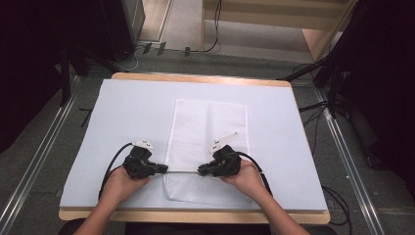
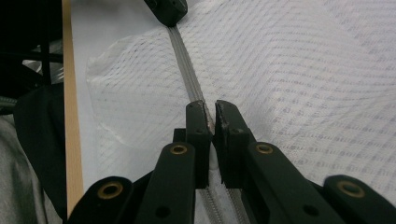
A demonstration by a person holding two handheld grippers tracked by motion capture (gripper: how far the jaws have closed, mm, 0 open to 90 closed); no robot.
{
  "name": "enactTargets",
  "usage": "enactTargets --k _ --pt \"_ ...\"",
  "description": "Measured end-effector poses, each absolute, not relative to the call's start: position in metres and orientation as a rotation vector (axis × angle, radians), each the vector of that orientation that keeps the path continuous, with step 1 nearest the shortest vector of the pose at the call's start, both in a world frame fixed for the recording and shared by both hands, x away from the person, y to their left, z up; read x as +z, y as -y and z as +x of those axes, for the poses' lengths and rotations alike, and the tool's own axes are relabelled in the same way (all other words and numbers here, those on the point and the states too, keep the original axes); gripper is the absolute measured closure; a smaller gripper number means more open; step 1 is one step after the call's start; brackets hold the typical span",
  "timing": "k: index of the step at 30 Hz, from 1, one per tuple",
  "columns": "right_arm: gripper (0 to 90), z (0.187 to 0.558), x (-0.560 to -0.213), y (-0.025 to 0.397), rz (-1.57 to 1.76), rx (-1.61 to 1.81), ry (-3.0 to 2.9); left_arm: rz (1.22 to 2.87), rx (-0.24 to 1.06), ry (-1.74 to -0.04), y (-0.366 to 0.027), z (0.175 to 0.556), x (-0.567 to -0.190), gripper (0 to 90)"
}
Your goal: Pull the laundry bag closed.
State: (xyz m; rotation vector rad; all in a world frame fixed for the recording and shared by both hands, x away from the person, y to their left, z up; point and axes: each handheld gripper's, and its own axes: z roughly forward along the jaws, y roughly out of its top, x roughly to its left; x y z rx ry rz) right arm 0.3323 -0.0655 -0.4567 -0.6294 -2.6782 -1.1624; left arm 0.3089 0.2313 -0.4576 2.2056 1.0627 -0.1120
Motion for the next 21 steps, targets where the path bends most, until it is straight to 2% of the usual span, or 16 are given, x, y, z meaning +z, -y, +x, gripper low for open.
enactTargets --k 21 --pt "88.9 0.332 -0.457 0.079 -0.66 -1.175 2.678 2.204 -0.113 -1.065 -0.232 0.309 -0.457 90.0"
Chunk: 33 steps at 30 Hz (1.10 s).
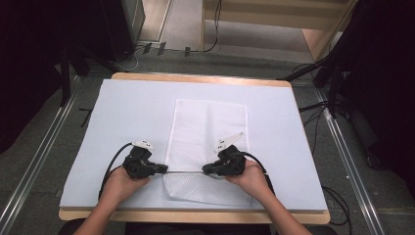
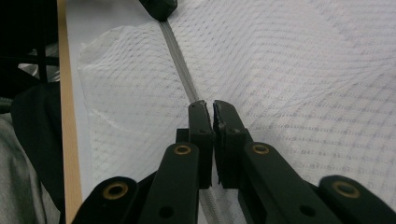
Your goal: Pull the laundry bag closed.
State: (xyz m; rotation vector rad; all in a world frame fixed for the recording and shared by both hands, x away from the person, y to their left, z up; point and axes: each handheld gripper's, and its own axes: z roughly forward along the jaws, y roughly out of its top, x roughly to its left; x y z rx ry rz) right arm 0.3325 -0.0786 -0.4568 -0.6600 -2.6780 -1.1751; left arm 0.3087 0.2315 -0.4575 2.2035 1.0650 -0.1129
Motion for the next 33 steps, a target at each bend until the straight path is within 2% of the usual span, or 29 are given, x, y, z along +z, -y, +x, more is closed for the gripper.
enactTargets --k 14,33 --pt "89.1 0.329 -0.455 0.079 -0.637 -1.152 2.717 2.202 -0.113 -1.07 -0.231 0.309 -0.458 90.0" --pt "89.1 0.327 -0.454 0.099 -0.683 -1.168 2.697 2.199 -0.114 -1.069 -0.231 0.309 -0.458 90.0"
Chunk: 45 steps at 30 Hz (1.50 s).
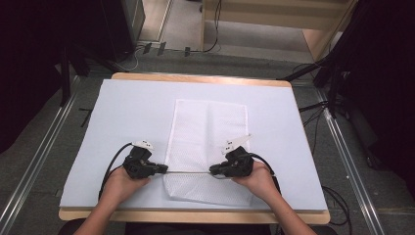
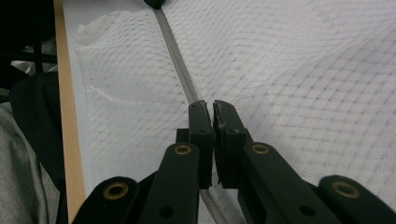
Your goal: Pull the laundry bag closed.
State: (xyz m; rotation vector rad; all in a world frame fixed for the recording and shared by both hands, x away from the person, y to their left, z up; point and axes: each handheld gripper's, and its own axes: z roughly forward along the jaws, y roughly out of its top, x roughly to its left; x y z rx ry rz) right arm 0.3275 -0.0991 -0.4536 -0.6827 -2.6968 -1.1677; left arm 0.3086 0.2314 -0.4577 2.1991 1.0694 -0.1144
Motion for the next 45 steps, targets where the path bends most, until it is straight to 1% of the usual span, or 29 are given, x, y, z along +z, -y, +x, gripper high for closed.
enactTargets --k 20,45 --pt "89.1 0.327 -0.453 0.12 -0.724 -1.194 2.679 2.196 -0.115 -1.067 -0.232 0.309 -0.458 90.0" --pt "89.0 0.325 -0.454 0.134 -0.743 -1.2 2.676 2.208 -0.103 -1.052 -0.232 0.308 -0.458 90.0"
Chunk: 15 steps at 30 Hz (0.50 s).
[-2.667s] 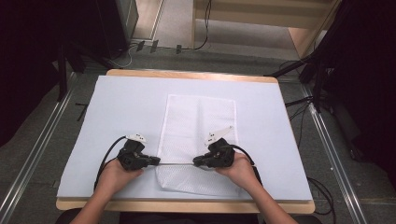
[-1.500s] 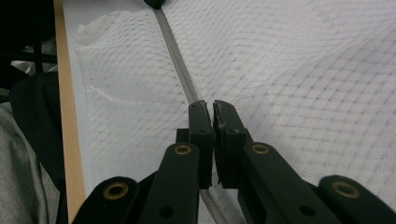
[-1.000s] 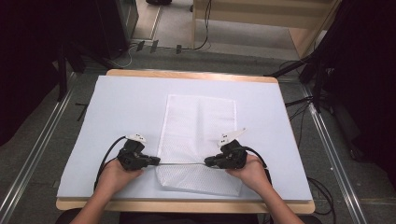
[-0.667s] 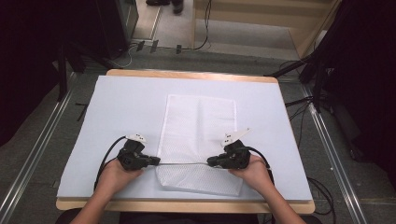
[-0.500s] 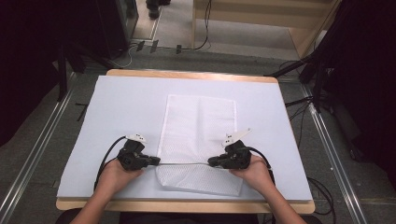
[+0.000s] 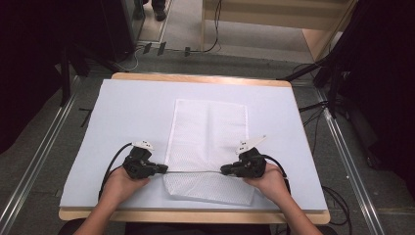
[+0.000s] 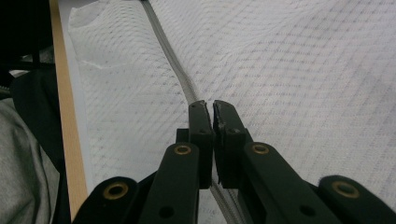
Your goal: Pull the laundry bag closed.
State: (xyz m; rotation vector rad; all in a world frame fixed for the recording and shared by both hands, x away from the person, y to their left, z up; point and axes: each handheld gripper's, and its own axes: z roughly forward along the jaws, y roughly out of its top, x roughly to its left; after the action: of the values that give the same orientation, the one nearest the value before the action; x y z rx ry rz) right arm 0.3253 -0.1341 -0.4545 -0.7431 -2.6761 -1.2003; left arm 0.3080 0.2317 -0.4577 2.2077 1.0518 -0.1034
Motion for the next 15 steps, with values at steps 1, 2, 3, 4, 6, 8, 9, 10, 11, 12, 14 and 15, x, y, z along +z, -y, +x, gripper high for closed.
enactTargets --k 1,2,3,4,6,8,9,10,11,12,14,15 --pt "89.0 0.325 -0.454 0.135 -0.743 -1.204 2.675 2.209 -0.104 -1.051 -0.232 0.308 -0.458 90.0" --pt "89.0 0.325 -0.455 0.135 -0.741 -1.204 2.677 2.205 -0.103 -1.051 -0.232 0.308 -0.458 90.0" --pt "89.1 0.325 -0.454 0.136 -0.744 -1.201 2.679 2.208 -0.101 -1.049 -0.232 0.308 -0.458 90.0" --pt "89.1 0.324 -0.454 0.138 -0.75 -1.197 2.678 2.209 -0.101 -1.049 -0.232 0.308 -0.458 90.0" --pt "89.1 0.324 -0.454 0.14 -0.748 -1.198 2.683 2.209 -0.099 -1.048 -0.231 0.308 -0.458 90.0" --pt "89.1 0.324 -0.454 0.143 -0.757 -1.197 2.68 2.208 -0.1 -1.048 -0.231 0.308 -0.458 90.0" --pt "89.1 0.324 -0.454 0.145 -0.761 -1.201 2.677 2.208 -0.099 -1.049 -0.231 0.308 -0.458 90.0" --pt "89.0 0.324 -0.454 0.146 -0.757 -1.2 2.681 2.208 -0.1 -1.048 -0.231 0.308 -0.458 90.0" --pt "89.0 0.323 -0.453 0.147 -0.767 -1.203 2.675 2.207 -0.1 -1.049 -0.231 0.308 -0.458 90.0" --pt "89.0 0.323 -0.453 0.148 -0.763 -1.211 2.673 2.207 -0.1 -1.048 -0.231 0.308 -0.458 90.0" --pt "89.0 0.323 -0.453 0.148 -0.762 -1.203 2.678 2.207 -0.1 -1.049 -0.232 0.308 -0.458 90.0" --pt "89.1 0.323 -0.453 0.148 -0.758 -1.209 2.68 2.207 -0.1 -1.049 -0.232 0.308 -0.458 90.0"
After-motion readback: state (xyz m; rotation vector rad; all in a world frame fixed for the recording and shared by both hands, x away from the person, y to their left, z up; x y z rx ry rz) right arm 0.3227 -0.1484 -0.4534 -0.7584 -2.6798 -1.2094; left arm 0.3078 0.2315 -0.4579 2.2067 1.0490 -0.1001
